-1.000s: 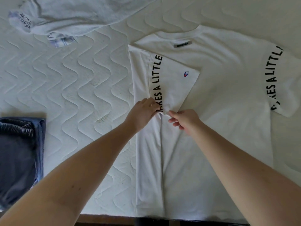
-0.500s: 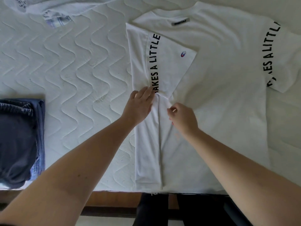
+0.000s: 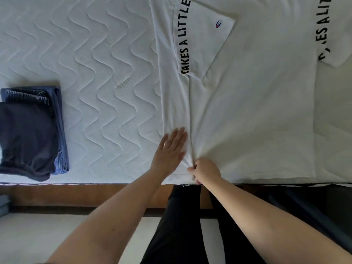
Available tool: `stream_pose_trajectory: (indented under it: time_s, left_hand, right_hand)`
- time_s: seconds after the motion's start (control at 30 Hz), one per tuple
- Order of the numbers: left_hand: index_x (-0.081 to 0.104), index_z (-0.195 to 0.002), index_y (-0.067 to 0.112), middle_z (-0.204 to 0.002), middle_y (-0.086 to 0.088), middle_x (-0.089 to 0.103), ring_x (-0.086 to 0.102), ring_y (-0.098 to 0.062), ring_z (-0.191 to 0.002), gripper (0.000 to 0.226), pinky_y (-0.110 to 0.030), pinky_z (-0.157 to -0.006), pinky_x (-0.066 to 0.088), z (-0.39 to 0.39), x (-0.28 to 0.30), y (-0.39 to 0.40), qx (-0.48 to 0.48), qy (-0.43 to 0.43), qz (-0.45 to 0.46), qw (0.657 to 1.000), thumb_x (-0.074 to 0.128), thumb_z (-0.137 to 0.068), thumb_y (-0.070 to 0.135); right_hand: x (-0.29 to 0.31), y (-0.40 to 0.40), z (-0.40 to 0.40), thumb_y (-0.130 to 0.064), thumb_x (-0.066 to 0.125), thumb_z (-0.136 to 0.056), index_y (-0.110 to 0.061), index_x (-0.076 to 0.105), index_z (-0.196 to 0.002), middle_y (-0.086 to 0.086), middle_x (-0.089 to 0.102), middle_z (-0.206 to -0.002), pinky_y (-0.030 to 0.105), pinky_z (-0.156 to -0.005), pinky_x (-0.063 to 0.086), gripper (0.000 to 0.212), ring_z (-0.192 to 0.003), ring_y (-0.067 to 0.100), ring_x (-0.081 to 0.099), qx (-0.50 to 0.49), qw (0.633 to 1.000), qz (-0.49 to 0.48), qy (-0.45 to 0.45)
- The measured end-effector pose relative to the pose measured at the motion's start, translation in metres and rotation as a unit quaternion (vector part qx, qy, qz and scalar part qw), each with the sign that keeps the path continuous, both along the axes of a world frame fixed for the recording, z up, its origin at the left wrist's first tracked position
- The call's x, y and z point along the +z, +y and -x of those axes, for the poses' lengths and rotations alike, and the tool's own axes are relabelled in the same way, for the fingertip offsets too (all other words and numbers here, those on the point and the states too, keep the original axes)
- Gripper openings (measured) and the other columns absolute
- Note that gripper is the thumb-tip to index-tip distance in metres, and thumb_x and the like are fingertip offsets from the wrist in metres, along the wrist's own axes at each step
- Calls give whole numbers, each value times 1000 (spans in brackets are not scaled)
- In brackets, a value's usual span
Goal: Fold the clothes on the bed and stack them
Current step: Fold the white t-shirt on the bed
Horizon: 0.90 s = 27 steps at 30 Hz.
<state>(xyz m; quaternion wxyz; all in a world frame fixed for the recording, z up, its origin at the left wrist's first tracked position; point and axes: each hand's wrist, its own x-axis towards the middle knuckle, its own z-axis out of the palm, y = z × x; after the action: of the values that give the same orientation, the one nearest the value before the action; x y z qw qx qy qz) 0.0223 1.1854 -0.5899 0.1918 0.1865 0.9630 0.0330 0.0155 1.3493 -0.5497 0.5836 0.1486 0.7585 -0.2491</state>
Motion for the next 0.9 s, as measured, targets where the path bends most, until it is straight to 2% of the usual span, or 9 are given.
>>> stream_pose_trajectory:
  time_s: [0.1, 0.17, 0.23, 0.33, 0.4, 0.47, 0.57, 0.7, 0.9]
  left_hand:
    - [18, -155, 14, -163, -4, 11, 11, -22, -150, 62, -45, -118, 25, -24, 7, -7, 0, -36, 17, 999, 37, -102, 40]
    - [18, -155, 15, -163, -5, 10, 10, -23, -150, 64, -46, -119, 22, -30, 13, -7, 7, -60, 27, 998, 38, -101, 42]
    - [27, -154, 15, -161, -8, 20, 19, -26, -148, 65, -47, -118, 24, -25, 20, -2, 11, -70, 29, 997, 43, -97, 43]
    - [61, -129, 10, -135, -14, 57, 57, -32, -121, 47, -46, -96, 49, 2, 29, 7, 10, -56, -9, 998, 64, -86, 29]
    - [68, -111, 7, -112, -12, 65, 65, -31, -98, 33, -42, -79, 53, 28, 36, 14, 9, -35, -38, 999, 70, -80, 18]
    - [68, -108, 7, -104, -10, 66, 65, -30, -92, 30, -40, -74, 52, 56, 46, 20, -4, -24, -45, 999, 68, -79, 15]
    - [66, -118, 7, -110, -11, 66, 64, -29, -97, 40, -39, -74, 53, 101, 60, 26, -60, -1, -35, 998, 67, -79, 16]
    - [58, -132, 7, -127, -16, 61, 59, -32, -114, 50, -43, -86, 52, 164, 74, 38, -101, 29, -42, 994, 66, -84, 19]
    - [28, -153, 18, -155, -12, 32, 31, -30, -141, 58, -43, -108, 33, 238, 73, 100, -113, 24, -11, 993, 43, -98, 31]
  right_hand:
    - [1, 3, -8, -36, 56, -94, -12, 67, -93, -2, 67, -63, 21, -53, 47, 26, -46, 13, 60, -8, 1000, -13, -14]
    - [0, 3, -7, -41, 58, -93, -10, 70, -89, -1, 68, -67, 27, -67, 56, 33, -60, 19, 67, 3, 1000, -23, -9]
    - [1, 3, -2, -47, 58, -91, -11, 70, -88, 4, 72, -81, 34, -81, 57, 38, -78, 24, 71, 32, 999, -33, 12]
    - [2, 11, 17, -55, 60, -87, -17, 59, -78, 4, 72, -86, 36, -81, 56, 39, -83, 25, 70, 34, 997, -35, 63]
    - [4, 23, 38, -50, 65, -86, -20, 56, -76, 4, 72, -87, 36, -79, 56, 33, -82, 25, 69, -16, 995, -21, 95]
    - [8, 39, 60, -44, 65, -87, -19, 60, -84, 4, 72, -90, 36, -79, 56, 26, -84, 26, 69, -65, 988, -21, 137]
    - [18, 63, 98, -42, 59, -91, -19, 65, -100, 3, 71, -99, 31, -81, 51, 26, -95, 24, 65, -76, 972, -54, 217]
    - [29, 101, 145, -35, 56, -94, -16, 64, -110, 5, 70, -108, 32, -86, 47, 26, -106, 27, 62, -116, 946, -75, 293]
    - [27, 182, 211, -31, 55, -94, -18, 60, -114, 2, 69, -109, 30, -81, 48, 24, -98, 21, 62, -220, 907, -69, 351]
